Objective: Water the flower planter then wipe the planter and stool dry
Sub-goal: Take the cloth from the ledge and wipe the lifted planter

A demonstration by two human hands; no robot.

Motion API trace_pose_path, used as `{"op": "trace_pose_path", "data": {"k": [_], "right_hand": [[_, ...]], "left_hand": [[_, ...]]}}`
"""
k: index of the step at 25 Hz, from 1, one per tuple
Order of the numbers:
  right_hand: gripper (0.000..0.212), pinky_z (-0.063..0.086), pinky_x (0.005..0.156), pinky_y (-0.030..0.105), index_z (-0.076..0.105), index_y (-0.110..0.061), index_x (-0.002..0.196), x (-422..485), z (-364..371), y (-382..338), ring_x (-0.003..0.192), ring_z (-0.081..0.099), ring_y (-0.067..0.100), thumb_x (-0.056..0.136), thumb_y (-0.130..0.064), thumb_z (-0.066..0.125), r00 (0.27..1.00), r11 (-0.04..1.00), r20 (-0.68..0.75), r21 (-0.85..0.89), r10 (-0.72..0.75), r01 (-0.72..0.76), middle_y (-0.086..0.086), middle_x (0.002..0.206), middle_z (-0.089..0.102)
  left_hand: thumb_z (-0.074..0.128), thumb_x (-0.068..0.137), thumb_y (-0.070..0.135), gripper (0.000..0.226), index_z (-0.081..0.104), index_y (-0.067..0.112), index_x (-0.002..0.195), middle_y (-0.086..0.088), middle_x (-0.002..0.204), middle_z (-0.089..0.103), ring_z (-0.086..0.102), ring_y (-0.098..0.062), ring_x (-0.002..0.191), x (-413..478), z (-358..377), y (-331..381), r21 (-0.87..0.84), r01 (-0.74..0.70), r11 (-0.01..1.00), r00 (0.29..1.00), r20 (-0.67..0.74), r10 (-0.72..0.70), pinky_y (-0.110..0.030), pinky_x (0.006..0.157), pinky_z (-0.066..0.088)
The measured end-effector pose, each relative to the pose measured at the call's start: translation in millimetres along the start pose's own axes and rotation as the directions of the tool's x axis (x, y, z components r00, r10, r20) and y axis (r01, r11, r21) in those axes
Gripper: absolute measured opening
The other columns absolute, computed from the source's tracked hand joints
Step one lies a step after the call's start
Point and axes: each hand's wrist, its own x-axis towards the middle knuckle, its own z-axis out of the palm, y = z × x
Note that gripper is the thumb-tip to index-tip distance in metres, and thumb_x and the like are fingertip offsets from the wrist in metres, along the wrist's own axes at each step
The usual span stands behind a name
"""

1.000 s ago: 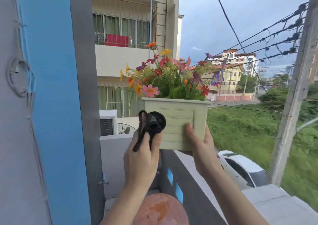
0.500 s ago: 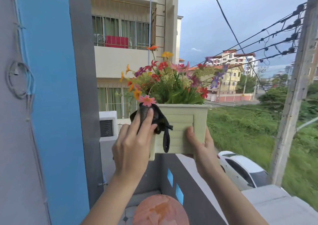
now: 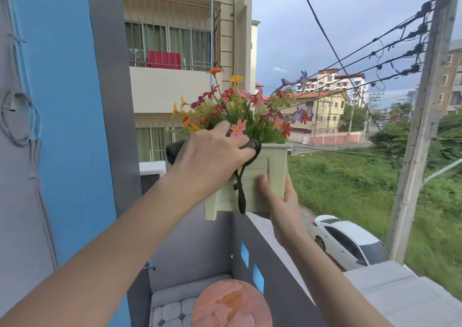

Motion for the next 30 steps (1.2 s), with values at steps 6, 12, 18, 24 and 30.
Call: {"op": "trace_pose_path", "data": {"k": [6, 12, 18, 24, 30], "right_hand": [[0.075, 0.044, 0.101, 0.058, 0.033, -0.038, 0.144, -2.6, 5.1, 8.5, 0.122, 0.057, 0.024, 0.079, -0.048, 0.068, 0.998, 0.998, 0.004, -0.025, -0.055, 0.055, 0.008, 0.135, 0.058], [0.078, 0.051, 0.091, 0.059, 0.037, -0.031, 0.143, -3.6, -16.4, -2.4, 0.117, 0.061, 0.021, 0.074, -0.049, 0.069, 0.999, 1.000, -0.035, 0.002, -0.019, 0.019, -0.001, 0.130, 0.063], [0.039, 0.057, 0.077, 0.055, 0.056, -0.031, 0.114, -3.5, -22.6, -28.2, 0.096, 0.070, 0.017, 0.076, -0.039, 0.062, 0.997, 0.978, 0.011, 0.196, 0.076, -0.077, -0.005, 0.107, 0.072], [0.043, 0.060, 0.071, 0.046, 0.056, -0.033, 0.118, -3.1, -21.2, -42.0, 0.098, 0.069, 0.016, 0.077, -0.039, 0.066, 1.000, 0.993, 0.010, 0.114, 0.006, -0.007, -0.007, 0.109, 0.071], [0.063, 0.058, 0.077, 0.052, 0.045, -0.031, 0.137, -12.4, -10.2, -32.0, 0.105, 0.067, 0.026, 0.080, -0.037, 0.070, 0.999, 0.996, 0.042, 0.086, -0.026, 0.022, -0.001, 0.112, 0.072]], "left_hand": [[0.022, 0.077, 0.011, 0.054, 0.061, 0.031, 0.110, 0.010, 0.094, 0.068, 0.059, -0.026, 0.088, 12.1, -3.4, 18.3, 0.089, -0.108, 0.990, 0.993, -0.040, 0.112, -0.024, 0.043, 0.027], [0.044, 0.074, -0.005, 0.056, 0.064, 0.022, 0.119, 0.000, 0.101, 0.071, 0.060, -0.034, 0.075, -22.7, 4.5, -8.6, 0.037, 0.085, 0.996, 0.994, -0.072, -0.082, -0.022, 0.040, 0.032], [0.038, 0.100, 0.020, 0.027, 0.060, 0.034, 0.103, 0.005, 0.054, 0.048, 0.043, -0.007, 0.047, -58.1, 36.3, 37.8, -0.782, 0.596, 0.182, 0.659, 0.348, -0.667, -0.032, 0.049, 0.028], [0.040, 0.095, 0.032, 0.029, 0.065, 0.017, 0.096, 0.010, 0.065, 0.060, 0.051, -0.003, 0.064, -73.7, 31.1, 70.6, -0.830, 0.511, 0.225, 0.590, 0.147, -0.794, -0.015, 0.058, 0.037], [0.044, 0.092, 0.041, 0.045, 0.041, 0.036, 0.137, -0.019, 0.144, 0.042, 0.057, -0.037, 0.096, -67.6, 43.9, 84.5, -0.527, 0.614, 0.588, 0.675, -0.038, -0.737, -0.043, 0.077, 0.053]]}}
